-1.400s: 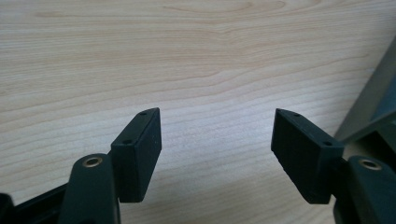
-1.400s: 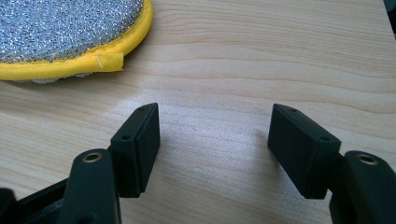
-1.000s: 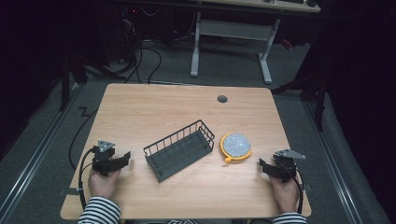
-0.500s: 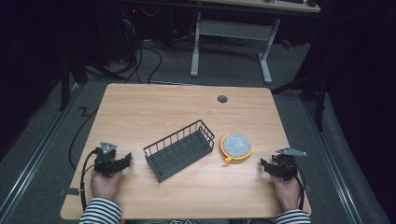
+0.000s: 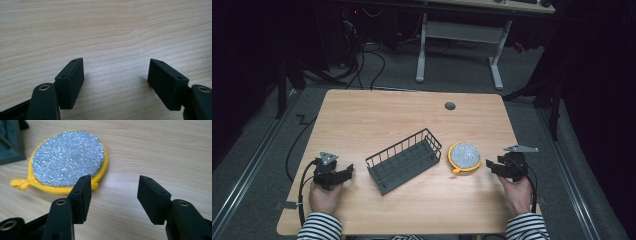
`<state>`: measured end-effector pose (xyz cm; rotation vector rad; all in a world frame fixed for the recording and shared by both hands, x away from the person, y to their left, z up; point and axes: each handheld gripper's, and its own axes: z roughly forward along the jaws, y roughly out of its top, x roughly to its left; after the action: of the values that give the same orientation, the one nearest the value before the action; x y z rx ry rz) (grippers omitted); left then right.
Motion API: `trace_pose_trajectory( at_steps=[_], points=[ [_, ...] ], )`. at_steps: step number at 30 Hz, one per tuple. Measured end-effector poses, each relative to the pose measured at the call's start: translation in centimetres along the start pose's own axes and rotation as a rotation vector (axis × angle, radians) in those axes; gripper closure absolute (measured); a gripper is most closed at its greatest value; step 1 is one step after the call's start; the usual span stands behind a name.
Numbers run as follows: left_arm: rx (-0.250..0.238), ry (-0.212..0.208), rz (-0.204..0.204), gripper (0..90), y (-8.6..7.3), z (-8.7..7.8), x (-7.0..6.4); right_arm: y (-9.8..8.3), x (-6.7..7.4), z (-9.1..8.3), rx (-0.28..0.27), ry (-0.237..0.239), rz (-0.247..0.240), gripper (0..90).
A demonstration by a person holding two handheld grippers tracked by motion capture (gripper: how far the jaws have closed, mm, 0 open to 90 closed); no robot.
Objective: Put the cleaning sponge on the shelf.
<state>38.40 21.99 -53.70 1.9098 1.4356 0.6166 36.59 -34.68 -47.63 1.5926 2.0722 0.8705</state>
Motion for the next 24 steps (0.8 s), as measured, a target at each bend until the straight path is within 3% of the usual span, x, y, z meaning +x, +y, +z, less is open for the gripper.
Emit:
trace_pose_trajectory(
  at_steps=[11, 24],
  points=[
    [0.007, 0.02, -0.008, 25.8, 0.0, 0.1, 0.0, 2.5, 1.0, 1.9, 0.059, 0.044, -0.013, 45.2],
    [0.01, 0.012, 0.002, 22.8, 0.0, 0.1, -0.1, 5.4, 1.7, 4.5, 0.129, 0.046, -0.037, 42.7]
  ],
)
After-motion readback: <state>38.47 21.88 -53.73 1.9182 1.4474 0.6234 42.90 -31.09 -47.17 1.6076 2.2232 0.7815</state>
